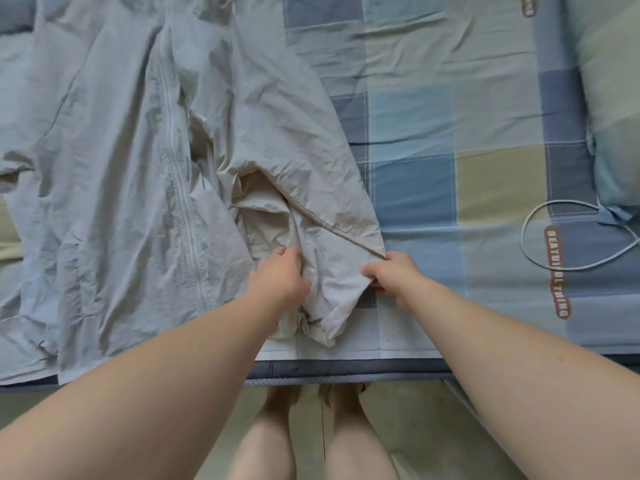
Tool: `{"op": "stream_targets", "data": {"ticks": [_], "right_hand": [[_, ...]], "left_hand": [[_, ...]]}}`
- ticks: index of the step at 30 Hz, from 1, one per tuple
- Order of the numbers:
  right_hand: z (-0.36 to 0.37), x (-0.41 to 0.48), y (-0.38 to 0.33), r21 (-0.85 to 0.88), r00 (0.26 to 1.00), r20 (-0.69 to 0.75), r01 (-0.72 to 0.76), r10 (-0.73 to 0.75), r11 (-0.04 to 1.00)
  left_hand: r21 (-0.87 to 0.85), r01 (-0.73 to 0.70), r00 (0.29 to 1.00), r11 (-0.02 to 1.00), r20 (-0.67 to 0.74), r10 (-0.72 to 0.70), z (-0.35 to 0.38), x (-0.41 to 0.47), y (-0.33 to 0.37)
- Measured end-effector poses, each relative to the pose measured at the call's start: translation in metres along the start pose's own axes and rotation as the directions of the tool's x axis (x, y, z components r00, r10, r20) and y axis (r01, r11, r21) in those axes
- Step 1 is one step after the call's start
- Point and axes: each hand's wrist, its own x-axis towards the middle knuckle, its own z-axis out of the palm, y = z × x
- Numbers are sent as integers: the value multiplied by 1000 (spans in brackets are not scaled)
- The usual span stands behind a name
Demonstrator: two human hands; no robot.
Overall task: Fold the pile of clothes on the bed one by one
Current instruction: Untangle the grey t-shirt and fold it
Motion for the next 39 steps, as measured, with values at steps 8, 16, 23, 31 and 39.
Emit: {"op": "stream_targets", "data": {"ticks": [8, 16, 23, 31, 39], "right_hand": [[-133, -55, -137, -502, 697, -354, 421, -624, 755], [-259, -72, -237, -904, 379, 159, 427, -912, 20], [-355, -36, -259, -989, 274, 145, 37, -951, -140], [-402, -57, -324, -993, -72, -12, 122, -997, 3], [-443, -40, -279, -977, 109, 202, -39, -973, -208]], "left_hand": [[133, -262, 845, 956, -446, 294, -79, 6, 79], [276, -391, 770, 878, -425, 476, -115, 69, 202], [179, -487, 743, 855, -429, 513, -97, 104, 256], [93, -541, 767, 836, -353, 536, -75, 125, 292], [252, -400, 894, 881, -106, 436, -57, 121, 311]]}}
